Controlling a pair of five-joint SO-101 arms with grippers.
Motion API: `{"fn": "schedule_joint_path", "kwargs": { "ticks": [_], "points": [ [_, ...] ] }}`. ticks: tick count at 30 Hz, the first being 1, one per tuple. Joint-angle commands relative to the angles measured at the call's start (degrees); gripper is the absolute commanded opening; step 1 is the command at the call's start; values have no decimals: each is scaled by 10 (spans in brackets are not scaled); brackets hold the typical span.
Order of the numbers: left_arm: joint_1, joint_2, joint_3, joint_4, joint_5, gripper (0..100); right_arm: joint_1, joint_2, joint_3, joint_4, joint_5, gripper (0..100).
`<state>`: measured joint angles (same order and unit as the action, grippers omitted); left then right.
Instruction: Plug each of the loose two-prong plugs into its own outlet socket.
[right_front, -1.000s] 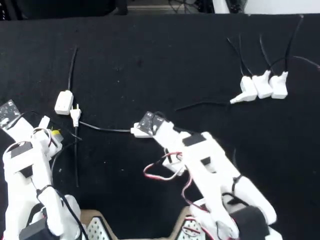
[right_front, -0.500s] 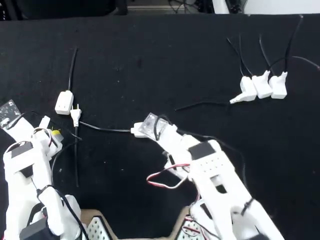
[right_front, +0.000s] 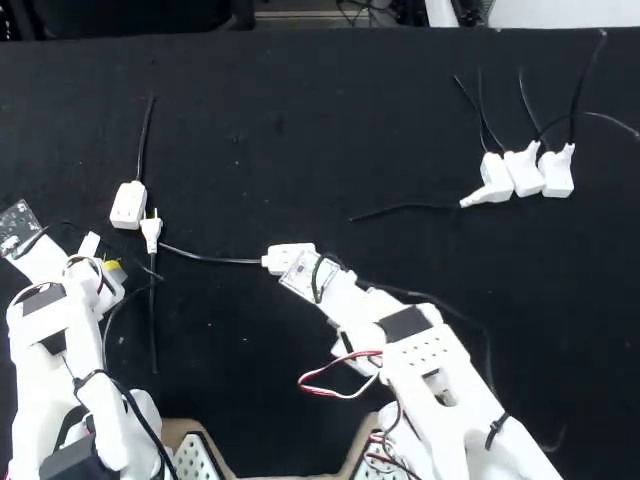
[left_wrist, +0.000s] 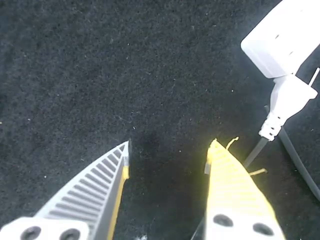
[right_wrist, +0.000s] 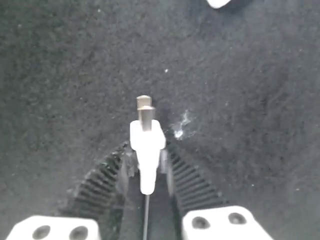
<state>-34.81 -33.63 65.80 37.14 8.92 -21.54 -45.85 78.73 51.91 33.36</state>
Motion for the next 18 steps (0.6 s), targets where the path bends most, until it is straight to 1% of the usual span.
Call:
{"fn": "schedule_joint_path", "kwargs": {
  "ticks": [1,8,14,16,18],
  "points": [
    [7,-20,-5,-7,1,249,0,-12,-10,4,-2,129],
    [7,-20,-5,-7,1,249,0,-15,-13,2,-4,11],
    [7,-20,-5,-7,1,249,0,-16,-58,28,-11,11],
    [10,-20,-5,-7,1,249,-3,-13,-93,40,-37,11],
    [31,-18,-5,-7,0,249,-4,-13,-120,35,-67,11]
  ]
}}
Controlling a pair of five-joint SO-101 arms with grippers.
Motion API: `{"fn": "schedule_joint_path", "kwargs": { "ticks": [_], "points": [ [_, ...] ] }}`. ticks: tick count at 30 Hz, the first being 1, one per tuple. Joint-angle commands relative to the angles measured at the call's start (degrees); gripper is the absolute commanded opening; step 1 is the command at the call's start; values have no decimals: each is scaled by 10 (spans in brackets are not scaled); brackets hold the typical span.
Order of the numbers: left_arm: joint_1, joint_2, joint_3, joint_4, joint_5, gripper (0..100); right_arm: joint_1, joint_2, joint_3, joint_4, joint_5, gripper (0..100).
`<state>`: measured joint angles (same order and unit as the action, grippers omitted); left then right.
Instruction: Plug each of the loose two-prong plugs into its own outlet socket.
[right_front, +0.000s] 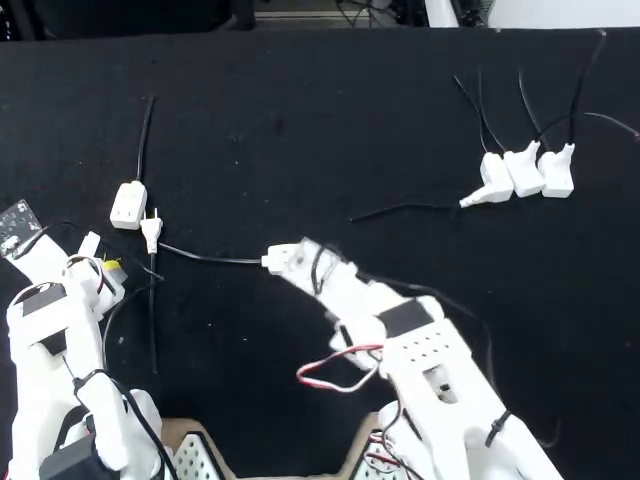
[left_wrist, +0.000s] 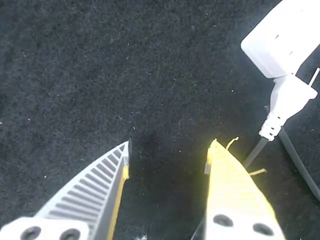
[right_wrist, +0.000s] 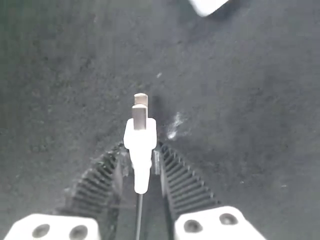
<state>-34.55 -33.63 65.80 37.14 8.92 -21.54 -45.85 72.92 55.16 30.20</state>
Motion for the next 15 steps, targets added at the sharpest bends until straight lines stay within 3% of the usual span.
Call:
{"fn": "schedule_joint_path", "kwargs": {
  "ticks": [1,15],
  "points": [
    [44,-17,-5,-7,0,249,-4,-12,-71,-10,-51,11],
    [256,-20,-76,-7,-37,249,-105,-12,-23,-323,-202,11]
  ]
}}
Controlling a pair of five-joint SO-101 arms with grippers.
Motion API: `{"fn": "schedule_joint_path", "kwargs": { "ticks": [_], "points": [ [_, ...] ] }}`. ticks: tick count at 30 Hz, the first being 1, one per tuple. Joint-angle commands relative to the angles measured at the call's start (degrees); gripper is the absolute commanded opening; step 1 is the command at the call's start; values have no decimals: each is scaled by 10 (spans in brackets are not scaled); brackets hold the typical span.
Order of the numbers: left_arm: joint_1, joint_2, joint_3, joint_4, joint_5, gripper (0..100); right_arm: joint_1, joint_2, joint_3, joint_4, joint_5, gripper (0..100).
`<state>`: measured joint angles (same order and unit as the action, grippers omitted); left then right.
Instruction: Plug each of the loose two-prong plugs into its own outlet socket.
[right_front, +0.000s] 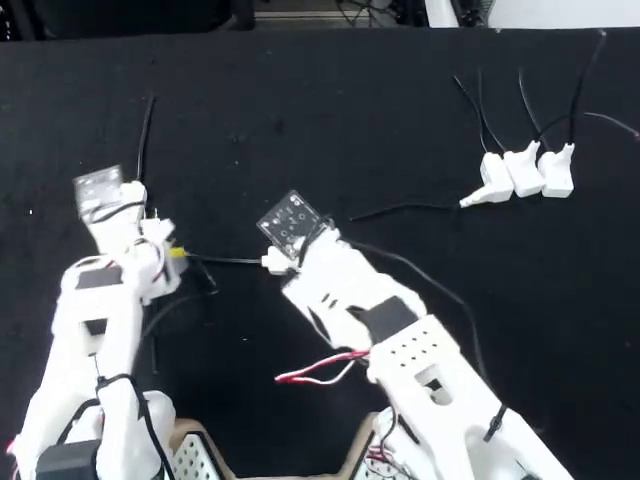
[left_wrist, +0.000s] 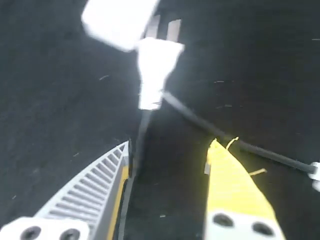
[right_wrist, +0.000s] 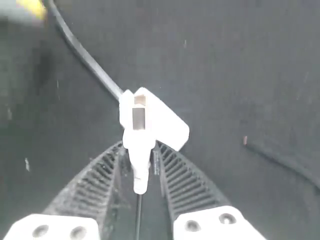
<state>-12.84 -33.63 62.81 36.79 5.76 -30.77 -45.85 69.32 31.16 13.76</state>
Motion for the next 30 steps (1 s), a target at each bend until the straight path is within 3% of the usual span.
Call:
{"fn": "schedule_joint_path", "kwargs": {
  "ticks": [1,8,13,17,24,30],
  "points": [
    [52,-20,-49,-7,-4,249,-13,-12,29,-109,-58,11],
    [141,-21,-53,-7,-1,249,-36,-12,99,-192,-91,11],
    [145,-22,-52,-3,0,208,-106,-12,106,-189,-95,11],
    [145,-39,-45,11,0,160,-117,-12,111,-193,-96,11],
    [124,-221,22,29,0,174,-143,-12,114,-193,-98,11],
    [125,-350,96,13,0,222,-157,-12,109,-200,-149,11]
  ]
}}
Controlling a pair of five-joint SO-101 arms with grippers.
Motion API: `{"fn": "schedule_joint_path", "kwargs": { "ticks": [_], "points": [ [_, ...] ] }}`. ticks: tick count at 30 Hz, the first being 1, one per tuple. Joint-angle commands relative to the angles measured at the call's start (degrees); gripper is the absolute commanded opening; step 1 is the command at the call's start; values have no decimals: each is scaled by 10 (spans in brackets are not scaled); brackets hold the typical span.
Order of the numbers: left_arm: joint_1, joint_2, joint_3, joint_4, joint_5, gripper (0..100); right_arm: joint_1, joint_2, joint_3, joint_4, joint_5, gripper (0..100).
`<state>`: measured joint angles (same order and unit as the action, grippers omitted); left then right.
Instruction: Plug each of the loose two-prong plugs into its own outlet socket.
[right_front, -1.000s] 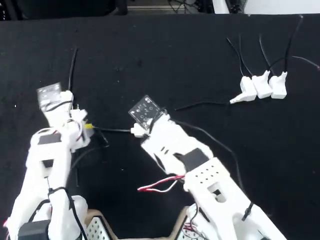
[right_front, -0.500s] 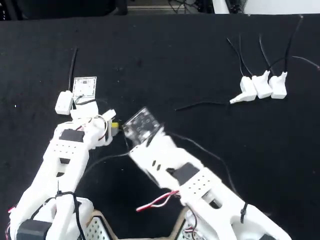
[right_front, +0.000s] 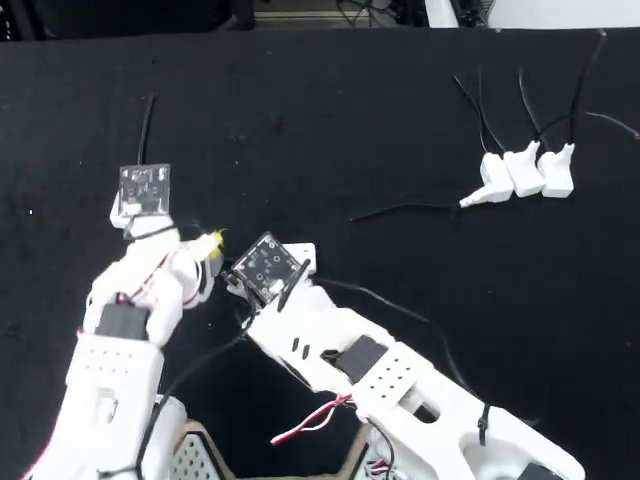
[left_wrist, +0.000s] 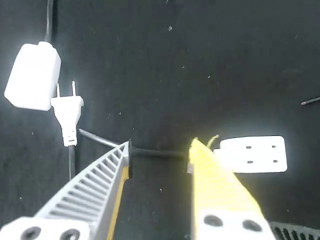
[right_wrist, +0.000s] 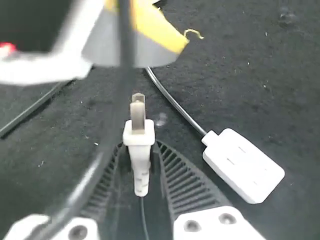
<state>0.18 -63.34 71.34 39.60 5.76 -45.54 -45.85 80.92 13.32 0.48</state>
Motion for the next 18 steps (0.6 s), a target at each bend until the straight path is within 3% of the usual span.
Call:
{"fn": "schedule_joint_path", "kwargs": {
  "ticks": [1,18],
  "points": [
    [-4,-62,22,-25,0,221,-10,-12,-4,-31,-19,11],
    [71,-76,56,-59,-5,221,-9,-12,-2,-44,-18,11]
  ]
}}
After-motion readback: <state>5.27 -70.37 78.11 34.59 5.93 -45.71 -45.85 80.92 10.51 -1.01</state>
